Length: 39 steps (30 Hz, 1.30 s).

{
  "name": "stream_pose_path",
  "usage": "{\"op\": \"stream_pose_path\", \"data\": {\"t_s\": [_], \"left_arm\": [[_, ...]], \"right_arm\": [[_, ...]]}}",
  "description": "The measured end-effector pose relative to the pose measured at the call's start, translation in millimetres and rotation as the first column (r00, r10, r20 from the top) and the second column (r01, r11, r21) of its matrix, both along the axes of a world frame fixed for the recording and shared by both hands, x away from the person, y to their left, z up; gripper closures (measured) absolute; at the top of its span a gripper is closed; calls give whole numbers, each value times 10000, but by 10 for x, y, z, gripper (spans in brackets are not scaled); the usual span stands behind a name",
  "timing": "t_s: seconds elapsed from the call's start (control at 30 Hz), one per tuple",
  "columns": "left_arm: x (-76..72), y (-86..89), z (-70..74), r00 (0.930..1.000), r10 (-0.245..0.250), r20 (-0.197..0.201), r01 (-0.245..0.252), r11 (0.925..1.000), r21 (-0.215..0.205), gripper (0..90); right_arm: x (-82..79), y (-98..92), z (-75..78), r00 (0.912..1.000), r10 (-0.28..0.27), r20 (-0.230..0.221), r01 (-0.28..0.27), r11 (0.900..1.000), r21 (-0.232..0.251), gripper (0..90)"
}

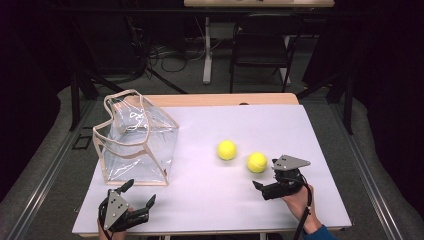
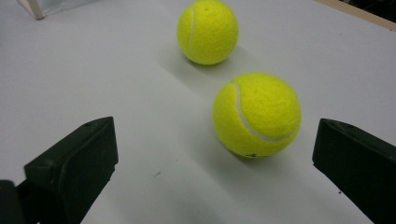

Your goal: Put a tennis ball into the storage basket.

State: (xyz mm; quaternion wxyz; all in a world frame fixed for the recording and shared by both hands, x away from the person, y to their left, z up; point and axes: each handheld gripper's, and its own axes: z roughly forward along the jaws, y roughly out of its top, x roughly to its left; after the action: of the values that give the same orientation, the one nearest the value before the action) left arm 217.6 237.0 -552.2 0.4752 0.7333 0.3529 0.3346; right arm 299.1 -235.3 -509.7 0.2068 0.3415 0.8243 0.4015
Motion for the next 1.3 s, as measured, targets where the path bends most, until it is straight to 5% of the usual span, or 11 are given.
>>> {"op": "stream_pose_path", "data": {"t_s": [1.3], "left_arm": [[-10,1,5,9999,102,71,-103,9999,86,161]], "right_arm": [[505,122,39,9955,-405,-862,307,9932,-1119,0]]}}
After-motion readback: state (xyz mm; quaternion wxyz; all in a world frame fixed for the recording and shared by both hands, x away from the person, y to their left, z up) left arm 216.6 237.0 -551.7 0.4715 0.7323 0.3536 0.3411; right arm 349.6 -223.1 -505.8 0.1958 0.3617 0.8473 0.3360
